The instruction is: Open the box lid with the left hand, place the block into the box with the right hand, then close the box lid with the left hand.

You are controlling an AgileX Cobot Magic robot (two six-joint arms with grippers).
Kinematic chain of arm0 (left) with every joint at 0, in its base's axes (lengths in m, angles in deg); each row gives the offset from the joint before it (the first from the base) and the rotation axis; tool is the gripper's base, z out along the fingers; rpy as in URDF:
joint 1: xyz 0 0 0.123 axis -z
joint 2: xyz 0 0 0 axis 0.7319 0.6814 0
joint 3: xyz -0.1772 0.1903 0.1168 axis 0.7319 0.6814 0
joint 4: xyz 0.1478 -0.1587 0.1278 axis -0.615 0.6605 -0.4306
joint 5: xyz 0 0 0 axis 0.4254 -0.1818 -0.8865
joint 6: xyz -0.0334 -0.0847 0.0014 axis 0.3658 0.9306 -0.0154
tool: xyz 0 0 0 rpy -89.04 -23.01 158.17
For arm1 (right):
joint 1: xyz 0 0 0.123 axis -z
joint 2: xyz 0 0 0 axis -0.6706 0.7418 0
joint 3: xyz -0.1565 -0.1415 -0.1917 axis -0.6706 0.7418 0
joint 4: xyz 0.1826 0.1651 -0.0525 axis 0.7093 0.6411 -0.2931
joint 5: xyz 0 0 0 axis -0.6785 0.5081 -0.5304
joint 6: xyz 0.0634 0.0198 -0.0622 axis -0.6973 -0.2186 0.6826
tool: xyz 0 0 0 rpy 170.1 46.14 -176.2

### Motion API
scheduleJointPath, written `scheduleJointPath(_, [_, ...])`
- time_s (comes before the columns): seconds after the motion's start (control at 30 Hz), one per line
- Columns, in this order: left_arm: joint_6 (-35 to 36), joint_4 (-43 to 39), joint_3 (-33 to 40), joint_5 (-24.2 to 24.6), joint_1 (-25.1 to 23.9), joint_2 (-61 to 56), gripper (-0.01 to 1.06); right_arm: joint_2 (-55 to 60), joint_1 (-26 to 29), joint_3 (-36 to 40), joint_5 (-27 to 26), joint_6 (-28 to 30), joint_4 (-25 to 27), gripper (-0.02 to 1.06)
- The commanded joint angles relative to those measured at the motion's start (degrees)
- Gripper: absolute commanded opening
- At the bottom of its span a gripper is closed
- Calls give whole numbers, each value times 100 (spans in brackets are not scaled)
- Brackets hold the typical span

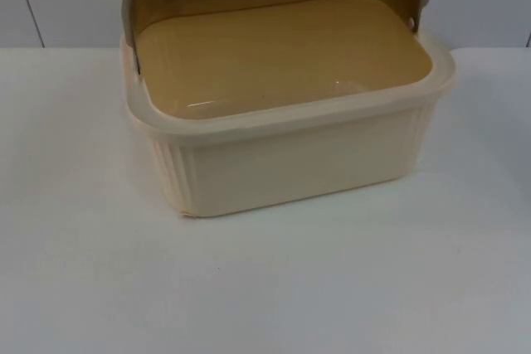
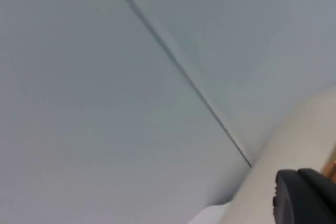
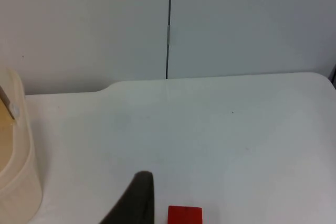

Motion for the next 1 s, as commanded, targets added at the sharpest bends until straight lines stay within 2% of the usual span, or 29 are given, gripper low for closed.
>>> scheduleJointPath(0.0, [48, 409, 240, -257, -388, -298, 0, -12, 29, -30, -36, -15, 10, 105])
scheduleJointPath(0.1, [170, 1067, 773, -675, -1200, -774, 0, -12, 29, -30, -36, -15, 10, 105])
scheduleJointPath(0.13, [170, 1067, 773, -675, -1200, -774, 0, -12, 29, -30, -36, -15, 10, 105])
scheduleJointPath(0.2, [244, 1511, 1113, -790, -1816, -1054, 0, -12, 29, -30, -36, -15, 10, 105])
scheduleJointPath(0.27, [244, 1899, 1481, -797, -2335, -1244, 0, -12, 29, -30, -36, -15, 10, 105])
scheduleJointPath(0.3, [244, 1899, 1481, -797, -2335, -1244, 0, -12, 29, -30, -36, -15, 10, 105])
scheduleJointPath(0.37, [244, 2084, 1836, -750, -2769, -1366, 0, -12, 29, -30, -36, -15, 10, 105])
scheduleJointPath(0.43, [221, 2270, 2268, -599, -3002, -1389, 0, -12, 29, -30, -36, -15, 10, 105])
scheduleJointPath(0.63, [173, 2144, 2828, -673, -3002, -1389, 0, -12, 29, -30, -36, -26, 11, 105])
scheduleJointPath(0.83, [334, 2140, 2851, -1026, -3002, -1389, 2, -12, 29, -30, -26, -57, 20, 105])
scheduleJointPath(0.87, [334, 2204, 2851, -1070, -3002, -1389, 7, -12, 29, -30, -15, -57, 20, 105])
scheduleJointPath(0.9, [334, 2204, 2851, -1070, -3002, -1389, 7, -12, 29, -30, -15, -57, 20, 105])
scheduleJointPath(0.93, [334, 2219, 2851, -1075, -3002, -1389, 19, -12, 29, -30, 13, -57, 20, 105])
scheduleJointPath(0.97, [334, 2261, 2851, -1116, -3002, -1389, 38, -12, 29, -30, 13, -57, 20, 105])
